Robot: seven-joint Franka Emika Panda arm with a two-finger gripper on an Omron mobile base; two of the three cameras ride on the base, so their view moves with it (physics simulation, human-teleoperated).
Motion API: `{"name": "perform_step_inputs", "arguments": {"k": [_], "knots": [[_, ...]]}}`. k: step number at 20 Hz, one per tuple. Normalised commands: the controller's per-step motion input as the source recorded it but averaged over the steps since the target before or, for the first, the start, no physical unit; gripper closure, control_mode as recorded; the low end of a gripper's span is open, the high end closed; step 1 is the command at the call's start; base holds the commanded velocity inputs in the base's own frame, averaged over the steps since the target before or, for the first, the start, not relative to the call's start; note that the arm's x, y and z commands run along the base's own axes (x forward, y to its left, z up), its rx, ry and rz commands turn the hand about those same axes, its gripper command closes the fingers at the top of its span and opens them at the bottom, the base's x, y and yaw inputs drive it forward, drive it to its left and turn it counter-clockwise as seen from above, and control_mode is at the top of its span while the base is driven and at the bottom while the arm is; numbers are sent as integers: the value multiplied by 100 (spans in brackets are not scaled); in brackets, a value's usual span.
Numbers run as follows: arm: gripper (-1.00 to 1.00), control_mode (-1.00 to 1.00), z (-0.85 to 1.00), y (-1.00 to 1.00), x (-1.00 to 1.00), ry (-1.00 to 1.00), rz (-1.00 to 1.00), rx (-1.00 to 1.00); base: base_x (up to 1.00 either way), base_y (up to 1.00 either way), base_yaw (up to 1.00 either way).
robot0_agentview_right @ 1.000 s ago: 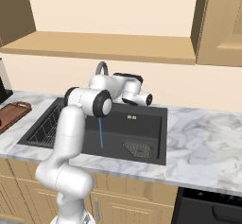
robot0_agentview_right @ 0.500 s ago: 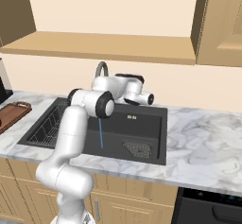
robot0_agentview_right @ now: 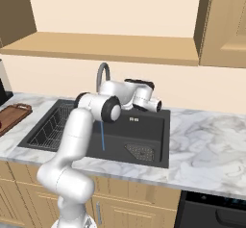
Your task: Pick the pear from the sink and place it on the cutting board to airdry. Then turn off the sink faucet.
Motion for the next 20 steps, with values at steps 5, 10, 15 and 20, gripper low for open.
{"name": "perform_step_inputs", "arguments": {"k": [5,10,15,20], "knots": [[-100,-100,-23,-37,9,-10,9,0,0,0,0],[-100,-100,-22,-24,32,-2,8,7,0,0,0],[-100,-100,-6,-15,42,0,6,17,0,0,0],[-100,-100,-8,-2,45,8,4,21,0,0,0]]}}
